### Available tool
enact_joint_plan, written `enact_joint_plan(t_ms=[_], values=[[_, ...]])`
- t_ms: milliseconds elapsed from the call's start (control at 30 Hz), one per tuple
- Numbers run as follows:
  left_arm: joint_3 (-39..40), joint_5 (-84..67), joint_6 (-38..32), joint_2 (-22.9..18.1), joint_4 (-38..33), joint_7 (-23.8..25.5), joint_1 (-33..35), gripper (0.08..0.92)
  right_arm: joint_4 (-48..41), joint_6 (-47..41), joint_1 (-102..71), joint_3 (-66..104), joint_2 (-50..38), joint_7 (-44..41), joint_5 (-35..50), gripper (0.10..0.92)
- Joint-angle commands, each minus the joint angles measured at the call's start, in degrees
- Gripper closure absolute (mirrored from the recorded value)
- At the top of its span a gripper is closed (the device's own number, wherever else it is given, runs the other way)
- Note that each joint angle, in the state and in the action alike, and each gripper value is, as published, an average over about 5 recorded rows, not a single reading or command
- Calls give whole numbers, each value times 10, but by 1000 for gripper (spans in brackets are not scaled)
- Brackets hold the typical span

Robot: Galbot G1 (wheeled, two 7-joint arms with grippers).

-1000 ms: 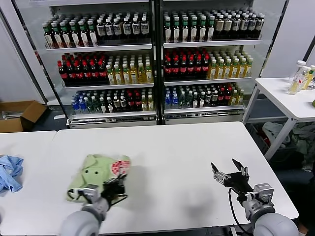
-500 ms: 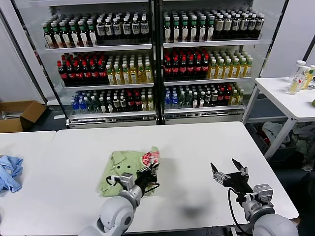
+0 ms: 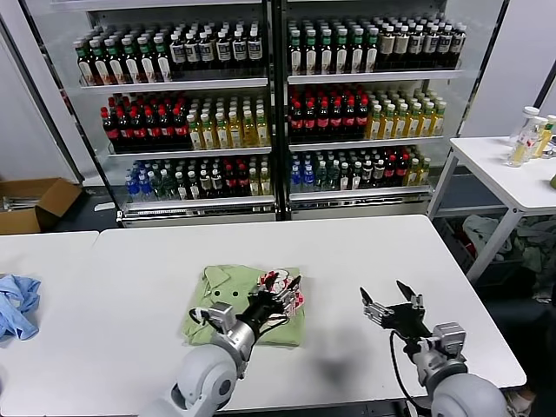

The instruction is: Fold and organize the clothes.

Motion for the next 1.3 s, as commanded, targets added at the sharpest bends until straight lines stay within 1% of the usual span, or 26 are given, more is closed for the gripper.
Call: enact_joint_plan(t_ms=[33, 133, 233, 333, 500, 700, 800, 1067, 1300], values=[[-154, -1, -56, 63, -48, -6, 88, 352, -102, 14, 123, -162, 74, 29, 10, 203], [-208, 1, -64, 83, -49, -19, 117, 265, -158, 19, 168, -216, 116, 52, 22, 203], [-243, 0, -65, 92, -50, -27, 137, 201, -200, 28, 201, -255, 145, 71, 27, 203], [-260, 0, -67, 95, -54, -31, 150, 180, -237, 38, 222, -277, 165, 85, 29, 202], [-269, 2, -68, 90, -55, -35, 156, 177, -285, 44, 251, -298, 194, 104, 31, 203], [-271, 4, -69, 88, -53, -36, 159, 177, -306, 41, 268, -303, 200, 134, 39, 211], [-270, 5, -69, 86, -52, -36, 158, 177, -308, 34, 271, -301, 197, 142, 45, 268], [-267, 6, -67, 85, -52, -37, 157, 177, -310, 20, 278, -294, 185, 143, 41, 501], [-264, 4, -61, 85, -54, -36, 160, 177, -331, 20, 311, -280, 156, 132, -22, 700]])
